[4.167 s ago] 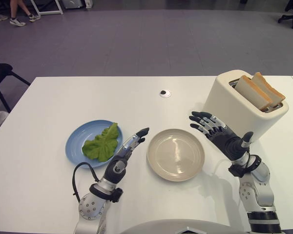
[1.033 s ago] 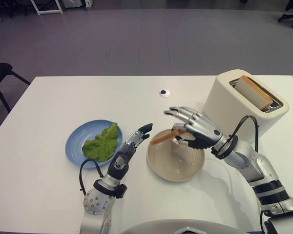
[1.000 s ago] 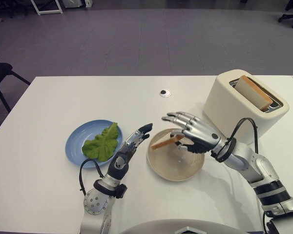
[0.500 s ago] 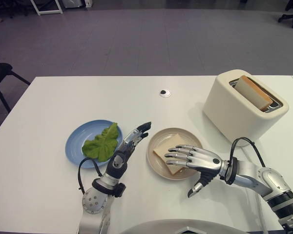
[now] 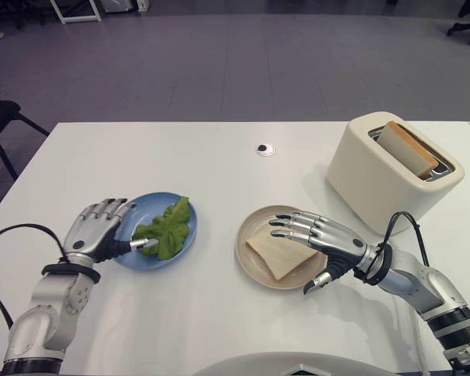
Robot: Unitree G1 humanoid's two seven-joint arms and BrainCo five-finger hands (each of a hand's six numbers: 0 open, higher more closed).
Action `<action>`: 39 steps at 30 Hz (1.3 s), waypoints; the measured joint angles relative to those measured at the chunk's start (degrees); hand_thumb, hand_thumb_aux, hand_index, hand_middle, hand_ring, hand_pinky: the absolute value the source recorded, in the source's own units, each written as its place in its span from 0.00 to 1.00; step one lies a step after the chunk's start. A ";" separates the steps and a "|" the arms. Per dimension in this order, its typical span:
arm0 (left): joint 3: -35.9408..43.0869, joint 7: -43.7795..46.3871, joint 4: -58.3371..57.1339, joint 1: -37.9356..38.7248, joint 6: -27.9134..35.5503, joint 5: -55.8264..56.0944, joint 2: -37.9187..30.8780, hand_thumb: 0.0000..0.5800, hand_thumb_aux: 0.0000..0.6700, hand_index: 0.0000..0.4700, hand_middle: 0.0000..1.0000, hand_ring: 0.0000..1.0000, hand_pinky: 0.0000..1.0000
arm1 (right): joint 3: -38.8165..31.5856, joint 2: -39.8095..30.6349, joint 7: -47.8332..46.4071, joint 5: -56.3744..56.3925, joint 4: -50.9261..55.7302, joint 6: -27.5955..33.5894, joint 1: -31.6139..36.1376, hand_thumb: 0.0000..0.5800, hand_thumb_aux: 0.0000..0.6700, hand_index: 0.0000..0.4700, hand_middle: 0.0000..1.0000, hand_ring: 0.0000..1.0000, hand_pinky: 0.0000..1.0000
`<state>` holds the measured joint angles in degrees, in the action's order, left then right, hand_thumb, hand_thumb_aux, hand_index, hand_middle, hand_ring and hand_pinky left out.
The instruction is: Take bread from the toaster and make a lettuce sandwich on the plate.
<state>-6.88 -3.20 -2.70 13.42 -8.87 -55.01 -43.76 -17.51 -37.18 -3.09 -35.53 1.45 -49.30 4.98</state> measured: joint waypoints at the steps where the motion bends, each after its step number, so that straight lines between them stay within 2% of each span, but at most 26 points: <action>1: 1.35 -0.42 -1.71 -1.01 0.10 -0.35 -0.05 0.11 0.06 0.06 0.00 0.00 0.00 | 0.02 0.18 -0.12 0.17 -0.06 -0.02 0.00 0.00 0.00 0.00 0.00 0.00 0.00; 2: 2.20 -0.76 -3.03 -1.69 0.12 -0.58 -0.08 0.50 0.29 0.29 0.00 0.00 0.00 | 0.05 0.25 -0.30 0.18 -0.07 -0.02 -0.02 0.00 0.00 0.00 0.00 0.00 0.00; 3: 2.91 -1.01 -4.16 -2.35 0.13 -0.61 -0.14 0.65 0.41 0.41 0.00 0.00 0.00 | 0.08 0.37 -0.42 0.18 -0.12 -0.03 -0.03 0.00 0.00 0.00 0.00 0.00 0.00; 5: 4.38 -1.36 -5.32 -3.20 -0.18 -0.18 -0.31 0.64 0.40 0.40 0.00 0.00 0.00 | 0.12 0.61 -0.69 0.20 -0.21 -0.04 -0.05 0.00 0.00 0.00 0.00 0.00 0.00; 7: 5.22 -1.70 -5.54 -4.33 -0.28 0.01 -0.45 0.70 0.45 0.45 0.00 0.00 0.00 | 0.17 0.75 -0.81 0.20 -0.27 -0.07 -0.07 0.00 0.00 0.00 0.00 0.00 0.00; 9: 6.07 -1.70 -5.44 -4.67 -0.31 0.91 -0.56 0.89 0.67 0.67 0.00 0.00 0.00 | 0.20 0.82 -0.97 0.20 -0.29 -0.10 -0.07 0.00 0.00 0.00 0.00 0.00 0.00; 11: 6.49 -1.58 -5.14 -4.89 -0.30 1.38 -0.63 0.97 0.84 0.84 0.00 0.00 0.00 | 0.21 0.89 -1.12 0.20 -0.31 -0.21 -0.07 0.00 0.00 0.00 0.00 0.00 0.00; 12: 6.61 -1.48 -5.06 -4.94 -0.24 1.76 -0.92 0.97 0.83 0.83 0.00 0.00 0.00 | 0.22 0.92 -1.14 0.20 -0.32 -0.33 -0.07 0.00 0.00 0.00 0.00 0.00 0.00; 13: 6.71 -1.45 -4.93 -4.93 -0.19 2.06 -1.21 0.99 0.89 0.89 0.00 0.00 0.00 | 0.23 0.94 -1.16 0.20 -0.33 -0.46 -0.07 0.00 0.00 0.00 0.00 0.00 0.00; 14: 6.75 -1.39 -4.69 -4.79 -0.11 2.19 -1.30 1.00 1.00 1.00 0.00 0.00 0.00 | 0.25 0.94 -1.19 0.20 -0.40 -0.51 -0.08 0.00 0.00 0.00 0.00 0.00 0.00; 22: 6.78 -1.24 -1.17 -2.30 -0.03 4.04 -1.46 1.00 1.00 1.00 0.00 0.00 0.00 | 0.67 1.01 -1.22 0.13 -0.77 -0.89 -0.09 0.00 0.00 0.00 0.00 0.00 0.00; 26: 3.60 -1.33 1.41 0.36 -0.47 6.86 -2.19 1.00 1.00 1.00 0.00 0.00 0.00 | 1.01 1.17 -1.19 0.11 -0.75 -0.91 -0.03 0.00 0.00 0.00 0.00 0.00 0.00; 31: -1.62 2.28 13.43 2.23 0.00 12.94 -1.98 1.00 1.00 1.00 0.00 0.00 0.00 | 2.73 1.35 -0.88 0.73 -0.31 -0.38 0.53 0.00 0.00 0.00 0.00 0.00 0.00; 35: 5.20 7.65 24.22 -0.29 0.45 13.09 3.27 1.00 1.00 1.00 0.00 0.00 0.00 | 4.91 1.88 0.10 1.53 0.36 0.99 1.03 0.00 0.00 0.00 0.00 0.00 0.00; 39: 14.93 11.83 24.47 -5.40 0.21 10.71 8.71 1.00 1.00 1.00 0.00 0.00 0.00 | 8.29 2.07 0.91 4.13 1.75 3.14 2.28 0.00 0.00 0.00 0.00 0.00 0.00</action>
<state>8.04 8.63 21.78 8.02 -8.66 -44.30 -35.05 -9.22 -35.11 -2.18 -31.40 3.20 -46.17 7.26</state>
